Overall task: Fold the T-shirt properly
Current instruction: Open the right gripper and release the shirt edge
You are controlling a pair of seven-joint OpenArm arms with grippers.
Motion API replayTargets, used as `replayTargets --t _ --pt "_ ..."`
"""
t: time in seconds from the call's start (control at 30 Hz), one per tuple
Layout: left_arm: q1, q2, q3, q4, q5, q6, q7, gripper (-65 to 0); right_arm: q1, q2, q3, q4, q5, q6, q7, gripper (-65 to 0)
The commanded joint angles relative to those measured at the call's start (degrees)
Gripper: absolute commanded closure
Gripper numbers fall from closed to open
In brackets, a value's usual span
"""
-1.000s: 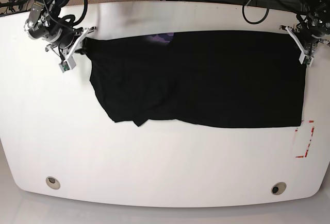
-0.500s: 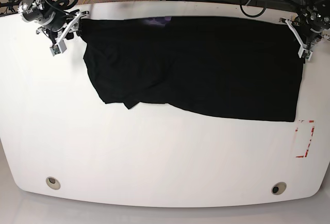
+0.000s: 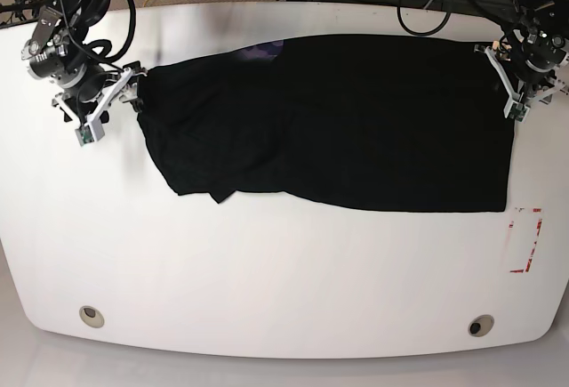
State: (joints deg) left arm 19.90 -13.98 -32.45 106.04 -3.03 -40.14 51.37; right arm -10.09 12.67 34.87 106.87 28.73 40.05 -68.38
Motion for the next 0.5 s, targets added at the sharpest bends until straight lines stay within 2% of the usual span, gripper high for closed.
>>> replayTargets --t 0.0,0.2,0.3,0.47 --pt "-0.2 -0.7 -0.3 3.2 0.0 0.1 1.5 -31.9 3.2 2.2 0.4 -0.6 -0.4 -0.1 -2.3 -46.6" --pt "-2.1 -0.7 -0.5 3.4 0.0 0.1 2.6 -31.8 4.4 3.1 0.4 -0.1 0.1 -0.1 -3.4 -46.8" --pt "-2.2 -0.6 -0.5 3.4 0.0 0.1 2.6 -31.8 3.9 4.6 0.7 0.4 0.1 -0.1 -3.4 -46.8" --pt "-2.3 -0.6 -0.4 3.2 0.2 0.1 2.5 -31.8 0.5 6.2 0.8 3.2 0.1 -0.1 -4.7 -46.8"
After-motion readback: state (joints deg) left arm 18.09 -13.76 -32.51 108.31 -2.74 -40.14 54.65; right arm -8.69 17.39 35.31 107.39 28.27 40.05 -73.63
